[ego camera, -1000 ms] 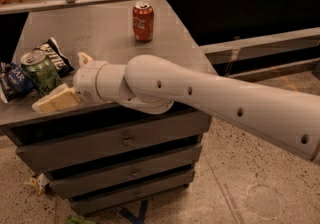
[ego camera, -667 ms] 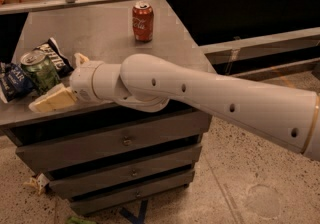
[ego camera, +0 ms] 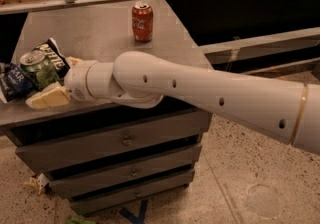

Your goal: Move green can near coke can

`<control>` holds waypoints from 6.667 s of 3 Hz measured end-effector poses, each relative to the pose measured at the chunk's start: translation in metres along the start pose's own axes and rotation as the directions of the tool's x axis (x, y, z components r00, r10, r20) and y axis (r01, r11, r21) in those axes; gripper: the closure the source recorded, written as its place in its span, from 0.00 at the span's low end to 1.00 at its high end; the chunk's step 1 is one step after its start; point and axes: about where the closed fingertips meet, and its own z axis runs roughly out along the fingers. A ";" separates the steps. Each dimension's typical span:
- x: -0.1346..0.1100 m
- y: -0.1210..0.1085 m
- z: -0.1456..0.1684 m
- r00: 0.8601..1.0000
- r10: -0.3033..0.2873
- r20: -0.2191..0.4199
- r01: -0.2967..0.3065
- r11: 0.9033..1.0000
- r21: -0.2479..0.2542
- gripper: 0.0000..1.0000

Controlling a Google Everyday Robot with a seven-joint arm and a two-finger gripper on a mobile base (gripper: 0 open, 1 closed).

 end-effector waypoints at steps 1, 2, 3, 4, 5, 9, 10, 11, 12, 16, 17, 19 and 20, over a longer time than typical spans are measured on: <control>-0.002 0.006 0.002 1.000 -0.009 -0.012 0.009 1.000 -0.015 0.39; -0.007 0.012 0.002 1.000 -0.024 -0.017 0.023 0.999 -0.026 0.62; -0.010 0.012 -0.008 0.999 -0.023 -0.028 0.024 1.000 0.006 0.86; -0.003 -0.003 -0.037 0.998 0.009 -0.056 -0.003 0.995 0.100 1.00; 0.009 -0.027 -0.078 0.994 0.050 -0.092 -0.025 0.968 0.250 1.00; 0.034 -0.121 -0.185 0.990 0.139 -0.008 -0.089 0.673 0.734 1.00; 0.043 -0.143 -0.205 0.987 0.161 -0.002 -0.097 0.606 0.790 1.00; 0.047 -0.163 -0.232 0.984 0.178 0.009 -0.104 0.535 0.838 1.00; 0.048 -0.184 -0.251 0.982 0.185 0.051 -0.138 0.500 0.855 1.00; 0.046 -0.247 -0.260 0.975 0.191 0.116 -0.197 0.489 0.850 1.00; 0.041 -0.271 -0.255 0.970 0.200 0.137 -0.221 0.493 0.842 1.00; 0.055 -0.295 -0.235 0.959 0.258 0.115 -0.243 0.546 0.802 1.00; 0.060 -0.302 -0.225 0.954 0.275 0.118 -0.258 0.555 0.791 1.00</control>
Offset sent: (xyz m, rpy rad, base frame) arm -0.0148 0.0065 0.0104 -0.0361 -0.0191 0.0391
